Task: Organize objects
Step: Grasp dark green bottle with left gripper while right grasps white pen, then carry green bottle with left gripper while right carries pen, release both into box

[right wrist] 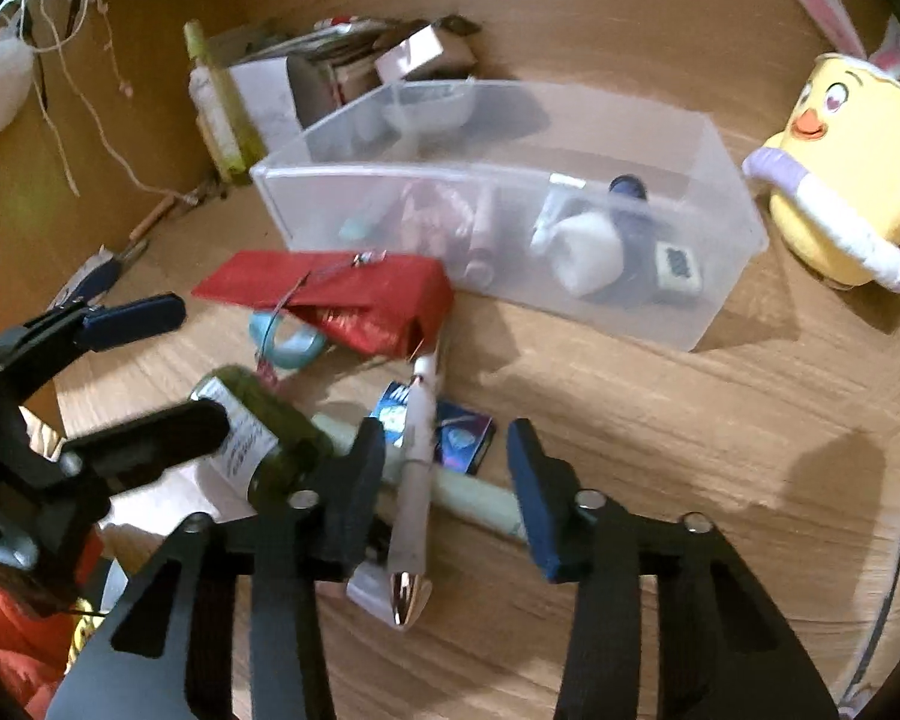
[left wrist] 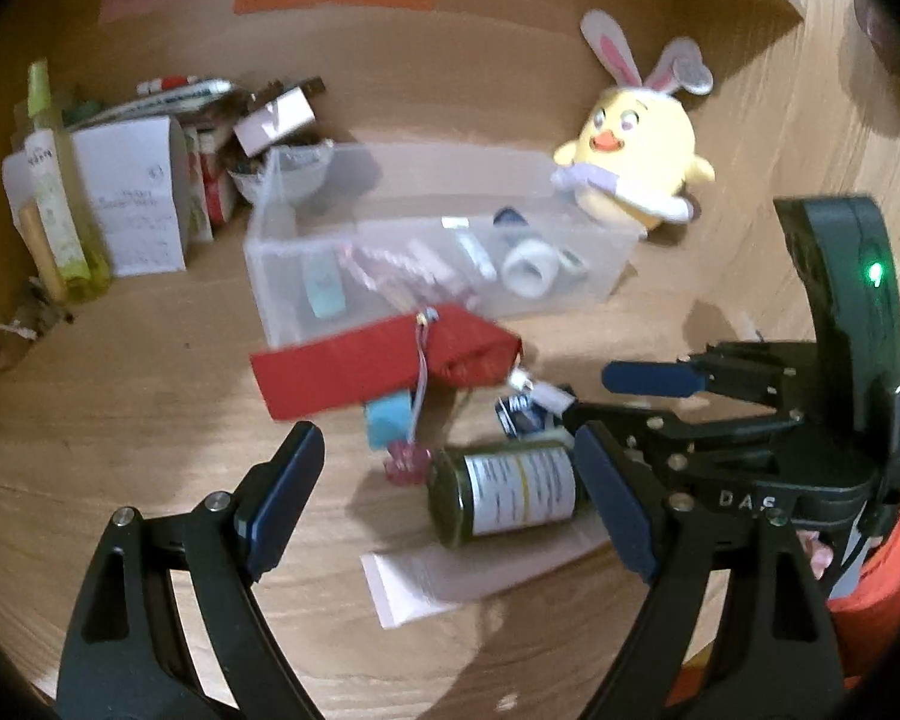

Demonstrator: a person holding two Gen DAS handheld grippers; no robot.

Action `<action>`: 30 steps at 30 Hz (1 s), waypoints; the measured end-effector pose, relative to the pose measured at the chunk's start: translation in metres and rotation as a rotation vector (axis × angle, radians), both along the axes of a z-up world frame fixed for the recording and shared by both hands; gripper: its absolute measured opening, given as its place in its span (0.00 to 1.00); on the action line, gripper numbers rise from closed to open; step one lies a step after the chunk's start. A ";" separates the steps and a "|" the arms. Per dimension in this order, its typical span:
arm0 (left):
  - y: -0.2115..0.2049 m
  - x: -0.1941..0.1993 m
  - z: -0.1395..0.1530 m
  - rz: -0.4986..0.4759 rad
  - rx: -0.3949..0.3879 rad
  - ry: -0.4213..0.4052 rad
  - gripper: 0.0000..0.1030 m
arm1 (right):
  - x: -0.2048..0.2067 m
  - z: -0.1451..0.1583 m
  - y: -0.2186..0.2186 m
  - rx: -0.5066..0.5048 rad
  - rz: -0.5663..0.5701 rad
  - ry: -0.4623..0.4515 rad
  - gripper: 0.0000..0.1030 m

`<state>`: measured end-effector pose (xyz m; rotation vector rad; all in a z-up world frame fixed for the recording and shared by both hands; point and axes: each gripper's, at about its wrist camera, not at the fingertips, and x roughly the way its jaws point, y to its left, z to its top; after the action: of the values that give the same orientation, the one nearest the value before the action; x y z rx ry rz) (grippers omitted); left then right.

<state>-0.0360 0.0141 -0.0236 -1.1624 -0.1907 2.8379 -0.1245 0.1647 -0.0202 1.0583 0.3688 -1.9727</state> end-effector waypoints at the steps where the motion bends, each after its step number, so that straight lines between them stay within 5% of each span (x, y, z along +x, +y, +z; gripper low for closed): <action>1: 0.000 0.000 -0.003 -0.001 0.006 -0.009 0.83 | 0.001 -0.002 0.000 0.005 0.005 -0.002 0.29; 8: -0.002 -0.004 -0.017 -0.018 0.093 -0.050 0.84 | -0.006 -0.004 -0.002 -0.012 0.035 -0.041 0.11; 15: 0.008 -0.011 -0.024 -0.040 0.118 -0.067 0.83 | -0.006 -0.001 0.007 0.001 0.009 -0.002 0.10; 23: 0.012 -0.013 -0.025 -0.055 0.143 -0.065 0.56 | -0.015 0.003 0.032 0.027 -0.064 0.061 0.10; 30: 0.009 -0.009 -0.020 -0.042 0.144 -0.045 0.55 | -0.023 -0.004 0.059 0.047 -0.152 0.080 0.10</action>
<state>-0.0447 0.0229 -0.0438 -1.1865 -0.3617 2.7122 -0.1476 0.2236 -0.0239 1.0659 0.3901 -2.1559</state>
